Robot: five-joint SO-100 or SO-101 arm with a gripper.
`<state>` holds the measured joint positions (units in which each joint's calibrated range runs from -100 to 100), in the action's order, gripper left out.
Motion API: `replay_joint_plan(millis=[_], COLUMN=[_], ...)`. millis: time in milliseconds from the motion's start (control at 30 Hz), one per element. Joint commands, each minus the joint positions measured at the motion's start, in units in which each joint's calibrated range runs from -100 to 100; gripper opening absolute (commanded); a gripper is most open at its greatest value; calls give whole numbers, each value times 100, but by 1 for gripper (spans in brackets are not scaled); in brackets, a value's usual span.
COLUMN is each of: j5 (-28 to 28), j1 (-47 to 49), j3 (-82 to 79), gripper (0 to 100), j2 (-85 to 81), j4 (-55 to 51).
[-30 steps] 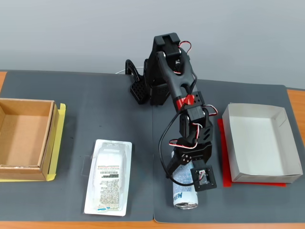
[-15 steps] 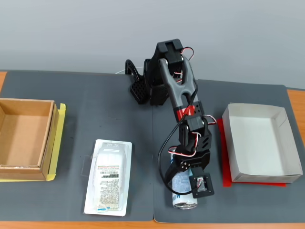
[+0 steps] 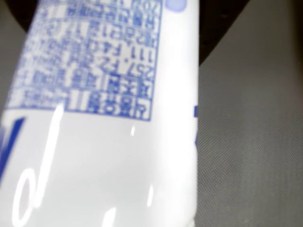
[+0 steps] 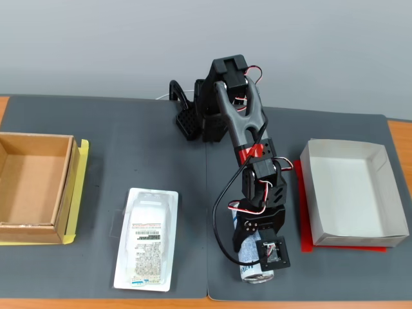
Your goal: Pick the can and put it in the brown box
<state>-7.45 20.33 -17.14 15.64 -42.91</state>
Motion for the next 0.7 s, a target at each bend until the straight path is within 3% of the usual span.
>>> replay_joint_plan(millis=[0,233,667], j5=[41,130,1464], j1=[47,-18,-1163], j3=[202,591,2130], gripper=[11,12,12], j2=[-35,-441,-2119], j4=[-11,-870,-2917])
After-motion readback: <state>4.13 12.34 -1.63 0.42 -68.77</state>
